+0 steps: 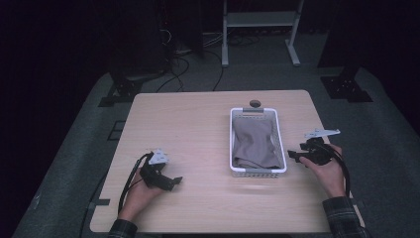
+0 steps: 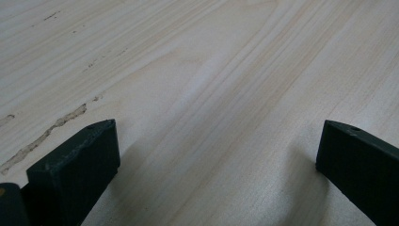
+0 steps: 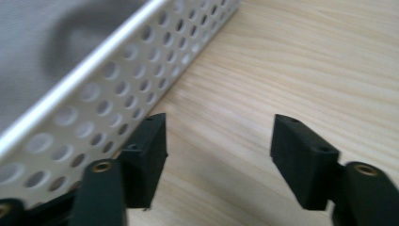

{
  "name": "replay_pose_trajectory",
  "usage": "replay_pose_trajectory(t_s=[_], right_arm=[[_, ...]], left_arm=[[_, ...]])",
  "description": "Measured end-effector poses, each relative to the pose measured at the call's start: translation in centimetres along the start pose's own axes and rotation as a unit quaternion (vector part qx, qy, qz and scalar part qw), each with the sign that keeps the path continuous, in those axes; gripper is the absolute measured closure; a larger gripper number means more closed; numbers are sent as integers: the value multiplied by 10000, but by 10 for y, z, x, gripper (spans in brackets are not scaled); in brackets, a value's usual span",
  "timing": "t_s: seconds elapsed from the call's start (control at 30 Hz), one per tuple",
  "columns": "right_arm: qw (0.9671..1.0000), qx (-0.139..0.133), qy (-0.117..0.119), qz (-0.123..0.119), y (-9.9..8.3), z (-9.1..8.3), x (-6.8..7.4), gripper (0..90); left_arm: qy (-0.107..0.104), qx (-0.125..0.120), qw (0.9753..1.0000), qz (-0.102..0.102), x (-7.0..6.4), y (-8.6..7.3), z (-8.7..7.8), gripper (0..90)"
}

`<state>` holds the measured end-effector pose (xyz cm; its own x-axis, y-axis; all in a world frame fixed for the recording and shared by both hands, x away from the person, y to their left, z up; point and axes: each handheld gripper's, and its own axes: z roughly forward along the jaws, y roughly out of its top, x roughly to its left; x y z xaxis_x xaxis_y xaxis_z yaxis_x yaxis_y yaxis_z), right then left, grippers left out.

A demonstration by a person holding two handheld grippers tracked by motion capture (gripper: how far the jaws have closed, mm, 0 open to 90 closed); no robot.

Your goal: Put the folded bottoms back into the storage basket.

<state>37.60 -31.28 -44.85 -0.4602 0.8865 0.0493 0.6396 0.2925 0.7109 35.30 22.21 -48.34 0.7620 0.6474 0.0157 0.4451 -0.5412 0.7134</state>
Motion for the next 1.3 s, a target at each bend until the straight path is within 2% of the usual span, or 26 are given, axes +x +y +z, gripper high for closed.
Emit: replay_pose_trajectory(t_s=[0.17, 0.3, 0.5, 0.6, 0.8, 1.0, 1.3], right_arm=[[9995, 160, 138, 223, -5, 8, -7, 234], [9996, 242, 34, 137, -9, 14, -9, 203], [9987, 474, -114, 160, -14, 20, -10, 171], [9985, 493, -183, 142, -15, 20, -9, 164], [9986, 349, -381, 121, -20, 21, -4, 125], [9993, -92, -338, 88, -27, 26, -4, 61], [9994, -96, -332, 59, -27, 27, -5, 59]], left_arm=[[-12, 6, 10000, 18, 0, 0, 0, 0], [-21, 5, 10000, 25, 0, 0, 0, 0], [-24, 5, 10000, 25, 0, 0, 0, 0], [-27, 2, 10000, 26, 0, 0, 0, 0], [-28, 9, 10000, 37, -1, -1, -1, 0], [-29, 11, 10000, 40, -1, -1, -1, 0], [-29, 11, 10000, 40, -1, -1, -1, 0]])
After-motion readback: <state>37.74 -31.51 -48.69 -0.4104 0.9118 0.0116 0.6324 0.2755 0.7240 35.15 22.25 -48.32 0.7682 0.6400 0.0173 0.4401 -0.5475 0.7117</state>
